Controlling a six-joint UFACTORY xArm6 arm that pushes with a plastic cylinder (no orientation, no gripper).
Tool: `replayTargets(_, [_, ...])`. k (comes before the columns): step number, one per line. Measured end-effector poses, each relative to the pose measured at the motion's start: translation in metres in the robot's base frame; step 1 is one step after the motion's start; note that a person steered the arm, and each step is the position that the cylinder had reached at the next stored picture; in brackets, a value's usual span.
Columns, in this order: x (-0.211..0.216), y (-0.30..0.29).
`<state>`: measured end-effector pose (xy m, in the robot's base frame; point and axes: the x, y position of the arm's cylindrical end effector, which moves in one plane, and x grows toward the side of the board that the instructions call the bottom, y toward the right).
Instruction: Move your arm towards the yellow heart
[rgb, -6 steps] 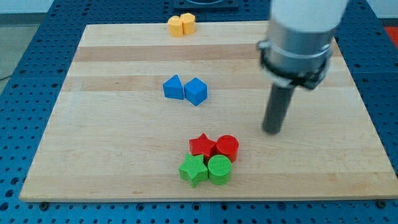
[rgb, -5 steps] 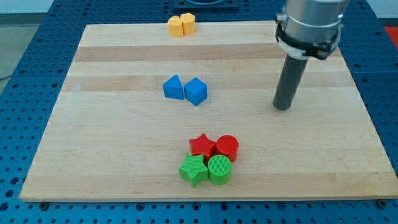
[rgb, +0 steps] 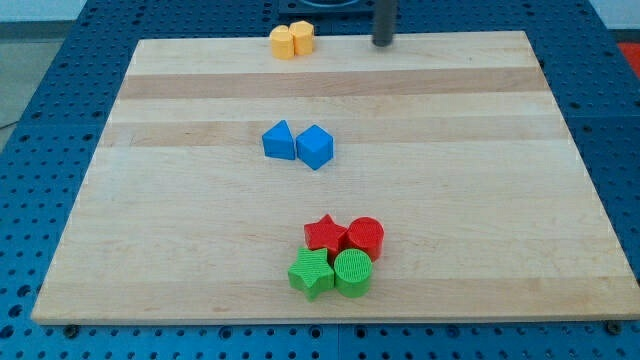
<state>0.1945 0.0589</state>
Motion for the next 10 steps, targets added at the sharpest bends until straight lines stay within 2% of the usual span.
replayTargets(1, [0.04,-0.031])
replayTargets(2, [0.079,-0.1])
replayTargets(3, [0.084,-0.206])
replayTargets(4, [0.05,-0.294])
replayTargets(5, [-0.003,-0.304])
replayTargets(6, [-0.003,-0.304])
replayTargets(10, [-0.002,-0.174])
